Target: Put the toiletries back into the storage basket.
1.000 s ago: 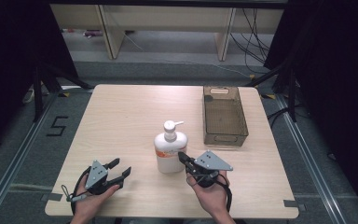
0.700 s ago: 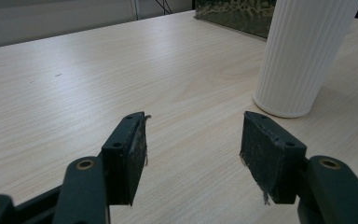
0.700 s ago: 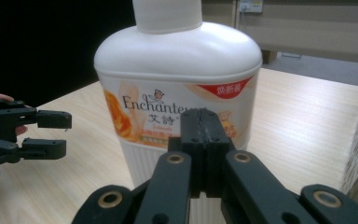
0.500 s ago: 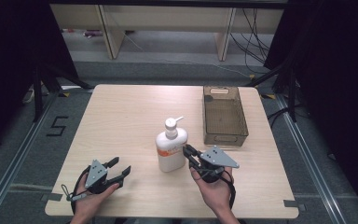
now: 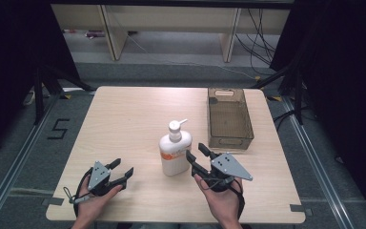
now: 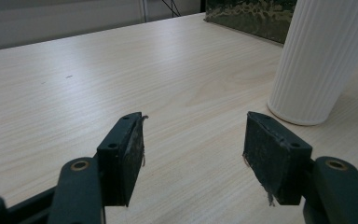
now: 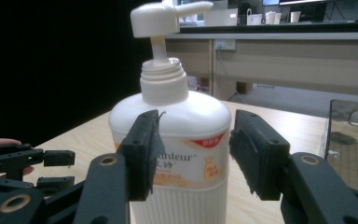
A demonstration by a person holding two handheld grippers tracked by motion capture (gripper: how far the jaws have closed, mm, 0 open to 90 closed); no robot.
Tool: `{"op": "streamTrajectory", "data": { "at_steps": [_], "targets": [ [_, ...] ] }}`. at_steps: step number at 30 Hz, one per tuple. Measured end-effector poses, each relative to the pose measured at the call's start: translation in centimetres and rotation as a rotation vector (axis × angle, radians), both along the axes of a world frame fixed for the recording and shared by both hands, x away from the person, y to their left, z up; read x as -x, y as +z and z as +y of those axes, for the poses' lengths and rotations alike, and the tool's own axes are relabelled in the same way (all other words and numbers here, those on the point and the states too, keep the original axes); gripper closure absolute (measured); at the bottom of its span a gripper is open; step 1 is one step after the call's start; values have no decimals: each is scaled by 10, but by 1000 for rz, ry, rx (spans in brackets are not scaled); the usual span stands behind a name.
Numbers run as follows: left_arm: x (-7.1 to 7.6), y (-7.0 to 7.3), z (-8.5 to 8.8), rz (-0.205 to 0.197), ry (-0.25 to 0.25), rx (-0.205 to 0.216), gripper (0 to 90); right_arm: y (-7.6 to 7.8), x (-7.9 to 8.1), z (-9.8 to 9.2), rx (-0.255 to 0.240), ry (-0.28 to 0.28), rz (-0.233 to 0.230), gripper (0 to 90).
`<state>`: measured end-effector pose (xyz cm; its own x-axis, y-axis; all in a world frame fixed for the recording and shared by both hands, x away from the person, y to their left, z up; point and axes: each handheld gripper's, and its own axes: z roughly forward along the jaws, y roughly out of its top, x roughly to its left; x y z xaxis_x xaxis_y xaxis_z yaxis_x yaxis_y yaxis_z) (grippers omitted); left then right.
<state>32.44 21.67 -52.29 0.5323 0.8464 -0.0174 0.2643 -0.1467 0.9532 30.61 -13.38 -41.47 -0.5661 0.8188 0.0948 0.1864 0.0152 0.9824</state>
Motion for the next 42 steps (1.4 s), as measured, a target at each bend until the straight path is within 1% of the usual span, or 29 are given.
{"op": "streamTrajectory", "data": {
  "at_steps": [1, 2, 3, 4, 5, 6, 10, 11, 12, 16, 19, 20, 21, 23, 25, 27, 28, 29, 31, 32, 33, 34, 36, 37, 38, 39, 40, 41, 42],
  "targets": [
    [0, 1, 1, 5, 4, -6, 374, 1, -1, 1, 2, -1, -14, 504],
    [0, 0, 1, 6, 10, 3, 374, 2, -1, 2, 6, -9, -13, 499],
    [0, 0, 2, 4, 11, 5, 374, 4, -3, 3, 13, 2, -32, 484],
    [0, 0, 2, 3, 14, 11, 374, 5, -3, 4, 17, -7, -36, 472],
    [0, 0, 3, 3, 19, 13, 374, 7, -5, 8, 5, 5, -22, 456],
    [0, 0, 3, 3, 19, 13, 373, 7, -5, 8, 5, 5, -22, 456],
    [0, 1, 2, 8, 18, 5, 371, 10, -9, 19, 9, 22, -50, 457],
    [0, 0, 2, 7, 15, 1, 371, 10, -9, 19, 9, 22, -50, 457],
    [-1, 0, 1, 4, 9, 6, 369, 13, -9, 24, 1, 31, -43, 459],
    [-1, 1, 2, 11, 15, 3, 369, 17, -10, 27, -7, 30, -42, 462],
    [-1, 1, 2, 6, 13, 6, 369, 20, -14, 30, 4, 24, -54, 461],
    [-1, 1, 2, 5, 11, 7, 368, 21, -15, 30, 21, 12, -60, 461],
    [0, 0, 2, 5, 11, 8, 367, 23, -16, 32, 6, 12, -62, 461],
    [-1, 0, 2, 4, 7, 14, 365, 25, -18, 34, 8, 10, -62, 461],
    [-1, 1, 3, 8, 13, 11, 363, 28, -20, 37, 18, 1, -61, 459],
    [-1, 1, 2, 9, 13, 12, 363, 30, -24, 39, 38, -8, -78, 459],
    [-1, 1, 2, 8, 14, 14, 363, 31, -25, 41, 25, -5, -63, 459],
    [-1, 1, 3, 9, 13, 14, 363, 31, -26, 43, 22, -5, -62, 459],
    [-1, 0, 3, 10, 16, 19, 363, 32, -29, 46, 28, -13, -77, 460],
    [-1, 0, 3, 10, 18, 20, 363, 32, -29, 48, 14, -7, -68, 460],
    [-1, 0, 3, 10, 19, 20, 362, 33, -31, 49, 25, -10, -84, 461],
    [-2, 0, 3, 8, 20, 25, 362, 32, -32, 52, 25, -22, -79, 462],
    [-2, 0, 4, 8, 21, 30, 362, 31, -33, 53, 18, -14, -75, 463],
    [-2, 0, 4, 9, 22, 31, 362, 31, -35, 54, 36, -23, -102, 468],
    [-2, 0, 4, 3, 18, 38, 361, 31, -34, 55, 31, -27, -86, 472],
    [-1, 0, 4, 8, 21, 29, 361, 30, -35, 56, 26, -31, -89, 475],
    [-2, 0, 4, 3, 16, 38, 361, 29, -35, 58, 19, -28, -91, 479],
    [-1, 0, 4, 7, 20, 29, 361, 29, -35, 58, 22, -36, -92, 481],
    [-2, 0, 4, 7, 20, 30, 360, 29, -35, 58, 33, -43, -105, 485]
  ]
}}
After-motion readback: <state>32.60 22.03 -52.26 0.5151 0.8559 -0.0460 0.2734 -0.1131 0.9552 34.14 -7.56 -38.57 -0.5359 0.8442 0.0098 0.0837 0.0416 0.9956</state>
